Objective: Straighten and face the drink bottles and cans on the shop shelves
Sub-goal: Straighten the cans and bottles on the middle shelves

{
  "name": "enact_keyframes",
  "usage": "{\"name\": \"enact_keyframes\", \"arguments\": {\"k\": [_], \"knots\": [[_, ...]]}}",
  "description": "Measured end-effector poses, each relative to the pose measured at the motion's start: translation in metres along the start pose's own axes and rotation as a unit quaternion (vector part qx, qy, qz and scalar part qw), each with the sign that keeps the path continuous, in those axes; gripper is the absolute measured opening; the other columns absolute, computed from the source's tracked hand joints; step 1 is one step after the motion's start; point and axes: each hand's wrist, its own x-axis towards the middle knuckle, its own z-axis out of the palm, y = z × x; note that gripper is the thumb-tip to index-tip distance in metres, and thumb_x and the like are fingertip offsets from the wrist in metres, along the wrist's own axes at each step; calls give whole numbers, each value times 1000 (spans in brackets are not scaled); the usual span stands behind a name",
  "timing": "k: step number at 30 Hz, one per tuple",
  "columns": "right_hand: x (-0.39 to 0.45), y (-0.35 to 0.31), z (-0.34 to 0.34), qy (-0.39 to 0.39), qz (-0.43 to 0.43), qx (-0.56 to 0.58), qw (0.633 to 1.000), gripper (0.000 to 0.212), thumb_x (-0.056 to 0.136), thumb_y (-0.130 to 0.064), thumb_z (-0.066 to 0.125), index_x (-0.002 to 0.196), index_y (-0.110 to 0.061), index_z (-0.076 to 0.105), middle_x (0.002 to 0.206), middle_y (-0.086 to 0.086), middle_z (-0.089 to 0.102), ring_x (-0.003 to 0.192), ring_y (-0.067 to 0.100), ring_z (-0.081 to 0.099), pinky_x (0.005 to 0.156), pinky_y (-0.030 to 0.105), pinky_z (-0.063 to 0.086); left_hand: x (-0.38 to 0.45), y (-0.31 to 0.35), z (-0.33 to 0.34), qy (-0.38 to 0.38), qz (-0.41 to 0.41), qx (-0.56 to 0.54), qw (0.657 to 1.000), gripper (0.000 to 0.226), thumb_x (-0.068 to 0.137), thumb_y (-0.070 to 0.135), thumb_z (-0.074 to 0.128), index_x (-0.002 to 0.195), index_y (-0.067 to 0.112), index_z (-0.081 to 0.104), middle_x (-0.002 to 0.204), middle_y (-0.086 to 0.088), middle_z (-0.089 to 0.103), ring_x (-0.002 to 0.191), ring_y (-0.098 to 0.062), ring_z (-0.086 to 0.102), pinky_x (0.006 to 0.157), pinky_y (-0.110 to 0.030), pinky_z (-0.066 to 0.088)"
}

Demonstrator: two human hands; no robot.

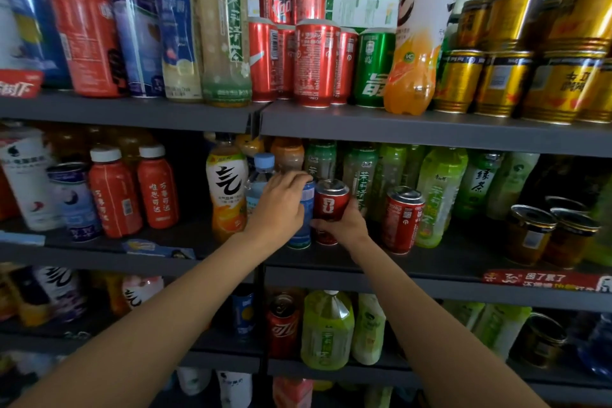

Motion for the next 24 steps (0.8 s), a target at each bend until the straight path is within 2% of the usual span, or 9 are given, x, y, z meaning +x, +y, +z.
{"name": "enact_keyframes", "arguments": {"k": [4, 8, 10, 12, 14, 17, 19, 21, 24], "knots": [[-4, 8, 8, 96, -16, 3, 995, 85, 63, -19, 86, 132, -6, 37, 132, 12, 48, 123, 28, 47, 103, 42, 41, -10, -1, -8, -2, 17, -27, 1000, 51, 88, 2, 47, 138, 7, 38, 138, -8, 43, 128, -23, 38, 107, -29, 27], [-40, 13, -3, 165, -137, -5, 977, 72, 60, -23, 86, 115, -9, 43, 115, 9, 52, 108, 22, 54, 89, 28, 47, -8, 2, -12, 15, 64, -66, 996, 46, 87, 4, 50, 133, 7, 43, 130, -8, 49, 122, -21, 44, 100, -26, 33], [-64, 0, -12, 186, -222, 27, 957, 68, 59, -27, 86, 110, -13, 43, 107, 3, 53, 100, 10, 56, 81, 14, 45, -5, 11, -17, 57, 105, -101, 988, 36, 87, 7, 49, 123, 5, 51, 118, -9, 56, 111, -18, 52, 93, -27, 41], [-85, -30, -24, 203, -300, 73, 929, 67, 59, -33, 83, 109, -15, 42, 103, -6, 53, 97, -1, 56, 78, 8, 43, 1, 23, -28, 126, 147, -132, 972, 30, 86, 13, 43, 110, 2, 57, 105, -10, 60, 98, -16, 54, 84, -25, 43], [-101, -71, -36, 221, -369, 98, 897, 66, 61, -33, 79, 111, -15, 40, 105, -9, 51, 98, -4, 54, 81, 8, 42, 12, 35, -45, 198, 153, -172, 953, 31, 84, 14, 37, 101, 0, 59, 97, -11, 61, 89, -17, 53, 79, -25, 41], [-109, -134, -54, 240, -433, 116, 861, 63, 66, -29, 79, 113, -20, 38, 108, -5, 52, 100, -1, 54, 84, 12, 44, 34, 49, -84, 285, 142, -213, 924, 26, 82, 6, 39, 99, -2, 59, 94, -11, 60, 89, -19, 54, 78, -26, 42], [-102, -175, -66, 241, -421, 118, 866, 56, 70, -28, 80, 110, -23, 41, 106, -4, 56, 97, 0, 57, 82, 12, 47, 48, 50, -108, 306, 130, -226, 916, 25, 82, 2, 44, 103, 0, 58, 96, -5, 57, 92, -16, 53, 81, -24, 42], [-84, -209, -73, 226, -362, 91, 900, 50, 69, -35, 81, 107, -20, 51, 103, -6, 63, 94, 4, 61, 83, 17, 50, 59, 44, -125, 316, 85, -251, 911, 29, 80, 3, 44, 106, 4, 57, 99, 2, 52, 94, -16, 54, 84, -28, 45], [-57, -234, -71, 203, -283, 30, 937, 65, 61, -46, 83, 112, -14, 58, 106, -1, 67, 97, 13, 63, 89, 34, 53, 69, 26, -138, 305, 5, -262, 916, 32, 82, 2, 45, 111, 9, 55, 105, 1, 50, 98, -15, 51, 92, -37, 46]]}}
